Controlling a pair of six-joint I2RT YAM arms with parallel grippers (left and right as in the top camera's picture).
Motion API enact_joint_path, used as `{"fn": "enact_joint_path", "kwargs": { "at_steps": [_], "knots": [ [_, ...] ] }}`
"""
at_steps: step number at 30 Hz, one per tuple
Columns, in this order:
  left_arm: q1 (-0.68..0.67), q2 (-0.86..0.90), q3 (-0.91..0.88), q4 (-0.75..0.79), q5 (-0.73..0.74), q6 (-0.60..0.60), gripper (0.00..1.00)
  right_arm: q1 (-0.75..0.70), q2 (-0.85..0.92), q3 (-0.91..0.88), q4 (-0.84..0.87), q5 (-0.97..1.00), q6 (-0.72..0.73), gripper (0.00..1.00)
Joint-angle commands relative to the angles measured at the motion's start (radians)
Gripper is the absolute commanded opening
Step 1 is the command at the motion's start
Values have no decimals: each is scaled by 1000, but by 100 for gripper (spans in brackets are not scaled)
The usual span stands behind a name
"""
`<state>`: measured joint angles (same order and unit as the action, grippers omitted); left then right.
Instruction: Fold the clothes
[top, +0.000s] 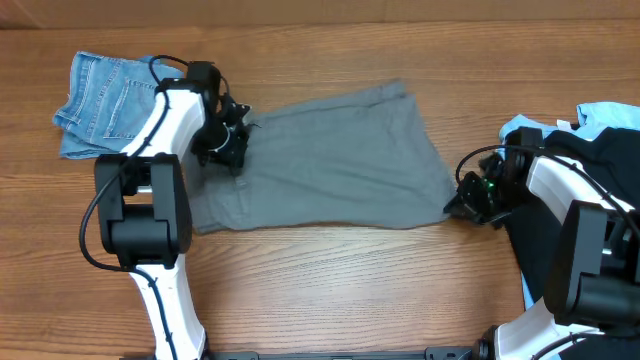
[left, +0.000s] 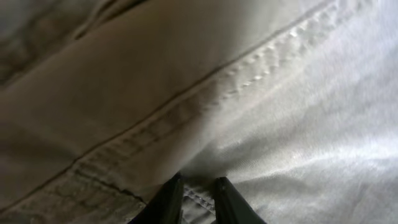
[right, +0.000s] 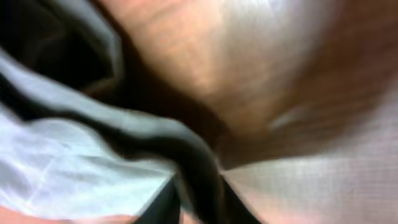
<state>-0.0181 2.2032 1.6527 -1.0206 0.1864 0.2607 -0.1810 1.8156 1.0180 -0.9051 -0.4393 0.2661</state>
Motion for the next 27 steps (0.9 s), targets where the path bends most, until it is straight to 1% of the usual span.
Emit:
{"fn": "enact_joint_path", "kwargs": {
  "at_steps": [1,3,6,9,11,13,16,17,18,20,24,27],
  "knots": [
    [48,20,31,-11,-57,-18,27,2,-74,-9,-44,19,1,33],
    [48,16,68,-47,-28,-19,31,1,-130,-5,-59,35,40,38],
    [41,1,122,-105,-5,-22,38,0,-221,14,-72,11,48,46],
    [24,-25,190,-161,-2,-23,43,18,-306,19,-61,-100,42,51],
    [12,-48,230,-191,-2,-23,49,52,-335,19,-44,-179,45,55],
    [2,-77,263,-221,-2,-32,51,112,-335,18,-15,-224,59,55],
    [-10,-126,300,-263,-3,-51,53,232,-314,6,65,-225,140,54],
    [-13,-144,307,-275,-3,-59,54,280,-301,0,109,-224,167,51],
    [-15,-181,310,-292,-3,-64,54,368,-274,-13,211,-214,237,40],
    [-15,-214,310,-314,-5,-68,55,459,-230,-24,326,-159,330,30],
    [-15,-256,310,-364,-3,-93,55,573,-118,-30,464,-8,531,21],
    [-15,-271,310,-404,-3,-109,55,594,-23,-30,526,33,591,15]
  ]
}}
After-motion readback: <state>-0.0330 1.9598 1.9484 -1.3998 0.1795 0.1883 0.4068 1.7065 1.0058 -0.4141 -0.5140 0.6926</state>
